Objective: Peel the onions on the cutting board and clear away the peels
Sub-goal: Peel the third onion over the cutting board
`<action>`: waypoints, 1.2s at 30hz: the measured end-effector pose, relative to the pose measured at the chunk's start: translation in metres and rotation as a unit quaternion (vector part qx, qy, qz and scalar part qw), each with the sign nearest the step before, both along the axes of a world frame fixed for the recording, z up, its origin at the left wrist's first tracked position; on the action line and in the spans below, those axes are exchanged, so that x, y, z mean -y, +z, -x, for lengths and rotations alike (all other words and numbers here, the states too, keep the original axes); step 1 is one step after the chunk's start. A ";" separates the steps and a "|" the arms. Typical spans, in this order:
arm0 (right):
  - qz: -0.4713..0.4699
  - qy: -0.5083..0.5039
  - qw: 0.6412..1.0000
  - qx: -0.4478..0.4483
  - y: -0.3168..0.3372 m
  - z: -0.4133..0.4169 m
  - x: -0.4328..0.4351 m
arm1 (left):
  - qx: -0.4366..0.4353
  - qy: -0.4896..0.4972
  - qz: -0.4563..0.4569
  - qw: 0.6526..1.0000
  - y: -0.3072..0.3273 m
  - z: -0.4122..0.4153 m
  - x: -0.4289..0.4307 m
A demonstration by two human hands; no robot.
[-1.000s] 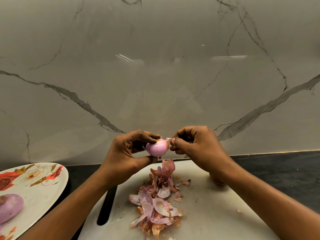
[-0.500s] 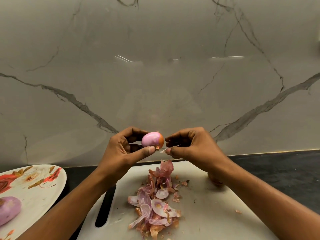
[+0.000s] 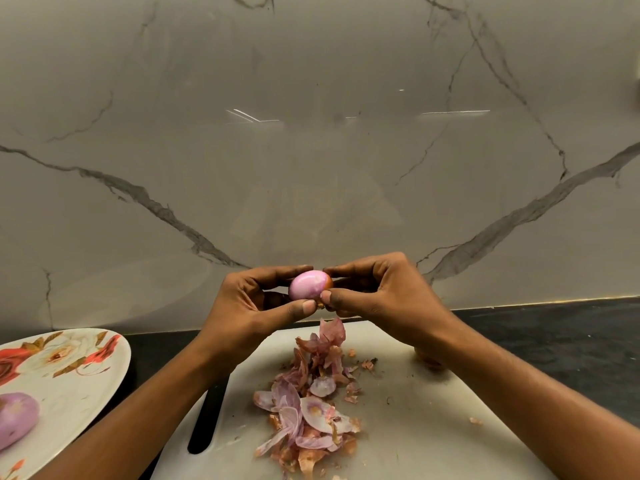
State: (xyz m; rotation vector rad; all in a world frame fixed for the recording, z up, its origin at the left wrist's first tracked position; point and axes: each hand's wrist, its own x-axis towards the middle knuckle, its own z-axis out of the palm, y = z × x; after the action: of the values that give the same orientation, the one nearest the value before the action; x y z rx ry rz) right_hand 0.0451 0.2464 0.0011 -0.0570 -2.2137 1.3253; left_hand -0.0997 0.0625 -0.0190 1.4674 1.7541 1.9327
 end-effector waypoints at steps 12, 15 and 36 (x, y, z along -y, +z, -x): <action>0.050 0.003 0.999 -0.002 0.002 -0.001 0.001 | 0.001 -0.007 -0.003 1.000 0.000 -0.002 0.001; 0.039 -0.021 0.999 -0.016 0.001 0.000 0.000 | 0.009 -0.012 -0.001 1.000 0.000 -0.003 0.001; -0.043 -0.051 0.998 -0.013 -0.004 0.003 0.005 | -0.042 0.054 -0.025 0.997 0.002 -0.008 -0.001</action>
State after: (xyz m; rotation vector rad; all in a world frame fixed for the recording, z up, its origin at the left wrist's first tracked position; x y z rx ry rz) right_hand 0.0423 0.2414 -0.0033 -0.1190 -2.2132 1.1671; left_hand -0.0921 0.0638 -0.0165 1.5203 1.8705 2.0081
